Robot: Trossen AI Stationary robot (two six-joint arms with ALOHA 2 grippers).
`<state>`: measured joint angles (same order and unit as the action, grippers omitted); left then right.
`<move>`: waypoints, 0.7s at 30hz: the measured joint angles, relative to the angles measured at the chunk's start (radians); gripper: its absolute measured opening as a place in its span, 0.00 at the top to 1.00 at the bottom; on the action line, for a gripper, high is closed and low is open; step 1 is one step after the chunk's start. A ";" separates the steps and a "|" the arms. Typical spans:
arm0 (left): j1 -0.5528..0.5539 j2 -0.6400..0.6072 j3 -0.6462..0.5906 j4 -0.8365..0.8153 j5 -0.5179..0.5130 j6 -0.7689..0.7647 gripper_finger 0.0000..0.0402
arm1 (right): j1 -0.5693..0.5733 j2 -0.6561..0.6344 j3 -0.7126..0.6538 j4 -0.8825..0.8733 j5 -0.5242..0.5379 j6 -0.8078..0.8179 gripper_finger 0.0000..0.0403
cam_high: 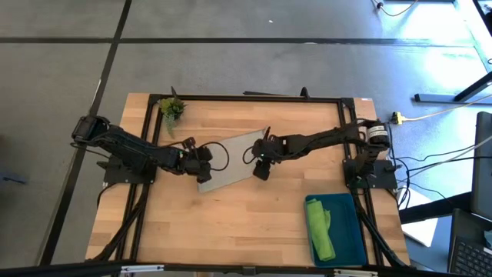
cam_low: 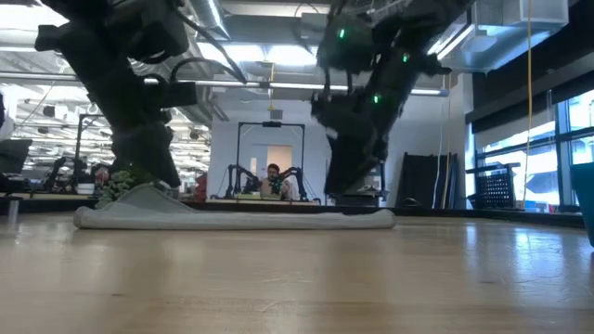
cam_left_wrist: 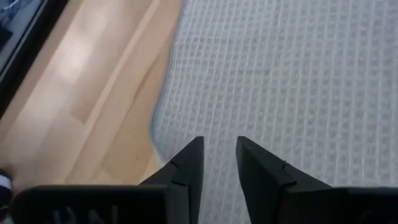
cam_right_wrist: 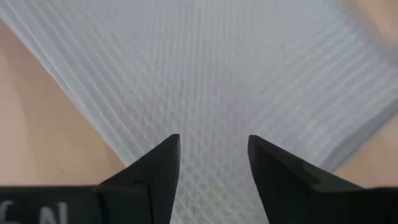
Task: Roll microfiber towels into tight, uniform cylinder then place into a basket
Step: Roll the gray microfiber cloth
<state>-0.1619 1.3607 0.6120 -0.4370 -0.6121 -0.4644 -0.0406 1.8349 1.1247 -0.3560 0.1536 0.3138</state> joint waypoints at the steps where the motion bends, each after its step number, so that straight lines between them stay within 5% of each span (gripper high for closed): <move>1: 0.000 0.000 0.000 -0.005 0.003 0.002 0.78 | 0.007 -0.014 0.000 0.001 0.021 0.004 0.53; 11: -0.007 0.000 -0.059 -0.105 0.059 -0.136 0.78 | 0.124 -0.062 0.000 -0.006 0.088 0.025 0.53; 21: -0.127 -0.003 -0.090 -0.089 0.257 -0.295 0.78 | 0.241 -0.062 0.000 -0.005 0.090 0.100 0.53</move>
<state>-0.2885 1.3579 0.5222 -0.5260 -0.3547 -0.7589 0.2005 1.7725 1.1248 -0.3607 0.2436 0.4142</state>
